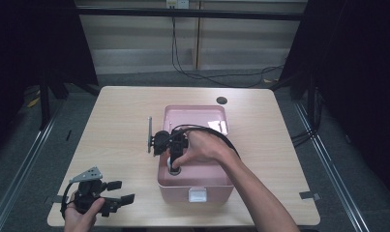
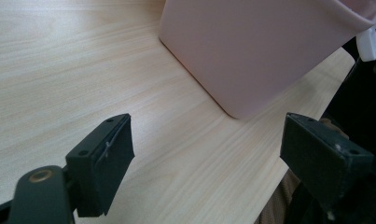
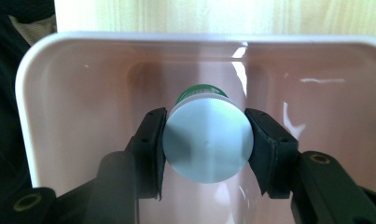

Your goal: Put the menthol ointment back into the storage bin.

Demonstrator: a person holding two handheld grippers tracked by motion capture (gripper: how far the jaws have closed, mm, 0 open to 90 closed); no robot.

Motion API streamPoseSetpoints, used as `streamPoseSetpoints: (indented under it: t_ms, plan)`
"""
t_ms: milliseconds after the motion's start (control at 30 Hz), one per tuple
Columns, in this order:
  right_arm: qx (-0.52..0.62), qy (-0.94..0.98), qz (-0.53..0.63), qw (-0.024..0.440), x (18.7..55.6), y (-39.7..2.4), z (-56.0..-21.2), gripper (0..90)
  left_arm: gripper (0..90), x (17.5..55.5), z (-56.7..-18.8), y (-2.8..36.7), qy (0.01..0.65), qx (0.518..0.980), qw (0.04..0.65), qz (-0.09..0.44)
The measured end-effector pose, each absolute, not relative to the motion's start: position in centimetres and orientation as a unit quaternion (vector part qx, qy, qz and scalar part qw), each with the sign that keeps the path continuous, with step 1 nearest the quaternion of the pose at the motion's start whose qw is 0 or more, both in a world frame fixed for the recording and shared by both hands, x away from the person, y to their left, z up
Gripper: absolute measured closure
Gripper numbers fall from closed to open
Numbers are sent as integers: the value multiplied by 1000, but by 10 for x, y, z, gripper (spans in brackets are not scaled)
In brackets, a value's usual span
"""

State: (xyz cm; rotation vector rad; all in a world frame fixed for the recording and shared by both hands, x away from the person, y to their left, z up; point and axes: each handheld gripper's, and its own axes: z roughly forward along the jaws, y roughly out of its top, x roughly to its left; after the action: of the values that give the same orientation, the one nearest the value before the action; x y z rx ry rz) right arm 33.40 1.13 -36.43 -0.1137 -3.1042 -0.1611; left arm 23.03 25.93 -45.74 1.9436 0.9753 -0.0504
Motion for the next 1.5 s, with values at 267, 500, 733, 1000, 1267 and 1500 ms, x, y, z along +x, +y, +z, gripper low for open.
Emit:
streamPoseSetpoints:
  t_ms: [267, 500, 733, 1000, 1267, 1500]
  plan:
    - [-35, -997, -58, 28, 335, 19, -379, 510, 171, 231, -458, 259, 399, 790, 464, -20]
    - [-39, -997, -60, 30, 338, 21, -387, 510, 170, 232, -458, 260, 399, 791, 464, -21]
    - [-41, -997, -60, 29, 342, 19, -395, 510, 171, 231, -456, 261, 398, 789, 468, -14]
    - [-39, -996, -72, 31, 342, 18, -405, 510, 171, 230, -456, 260, 398, 788, 469, -15]
    - [-42, -996, -73, 36, 343, 20, -413, 509, 171, 231, -456, 259, 398, 791, 465, -15]
    - [-44, -995, -77, 38, 344, 20, -422, 509, 171, 231, -457, 259, 398, 791, 465, -16]
